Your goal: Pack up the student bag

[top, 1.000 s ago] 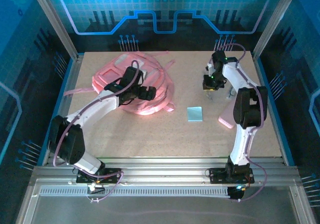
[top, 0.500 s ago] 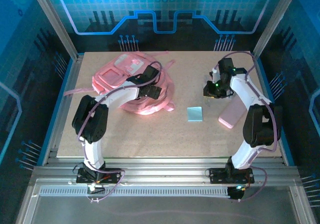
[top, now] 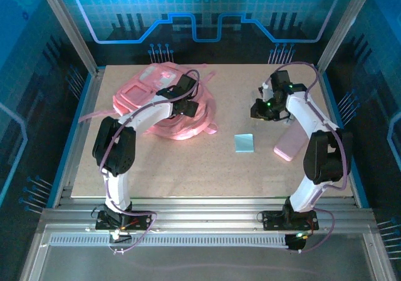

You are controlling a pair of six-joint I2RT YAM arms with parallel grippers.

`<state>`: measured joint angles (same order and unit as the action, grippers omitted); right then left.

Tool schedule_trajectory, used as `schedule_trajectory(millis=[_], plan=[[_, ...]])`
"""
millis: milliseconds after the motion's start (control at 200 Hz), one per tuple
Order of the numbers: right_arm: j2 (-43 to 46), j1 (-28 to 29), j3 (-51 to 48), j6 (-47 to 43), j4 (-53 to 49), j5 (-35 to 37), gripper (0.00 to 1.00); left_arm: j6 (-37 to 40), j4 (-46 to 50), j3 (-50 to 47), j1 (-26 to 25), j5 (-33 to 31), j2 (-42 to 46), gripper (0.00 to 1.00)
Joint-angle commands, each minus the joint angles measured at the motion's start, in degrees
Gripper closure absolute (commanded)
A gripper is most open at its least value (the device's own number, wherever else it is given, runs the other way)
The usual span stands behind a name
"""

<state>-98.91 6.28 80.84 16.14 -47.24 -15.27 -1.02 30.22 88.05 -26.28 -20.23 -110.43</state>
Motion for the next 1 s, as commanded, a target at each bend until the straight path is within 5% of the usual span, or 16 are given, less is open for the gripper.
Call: schedule_trajectory(millis=[0,335,485,540,630,996], plan=[[-1.2,1.5,2.0,0.5,0.0,-0.8,0.79,-0.2,3.1,2.5,1.6,0.7,4.1,0.26],[-1.4,3.0,3.2,0.6,0.2,-1.2,0.80,0.6,3.8,2.8,3.2,-0.9,2.9,0.31],[-1.1,3.6,2.9,1.3,1.0,-2.2,0.80,1.4,2.9,2.3,3.3,-3.3,2.6,0.71],[-0.8,4.0,2.4,1.9,2.1,-3.4,0.80,1.7,3.1,2.6,3.4,-3.8,2.3,1.00],[-0.3,4.9,1.9,3.3,3.8,-5.8,0.80,1.2,3.4,2.6,3.6,-1.2,3.4,1.00],[2.8,10.7,-1.4,12.4,16.5,-18.9,0.79,-9.9,5.2,5.8,6.7,26.7,13.1,1.00]])
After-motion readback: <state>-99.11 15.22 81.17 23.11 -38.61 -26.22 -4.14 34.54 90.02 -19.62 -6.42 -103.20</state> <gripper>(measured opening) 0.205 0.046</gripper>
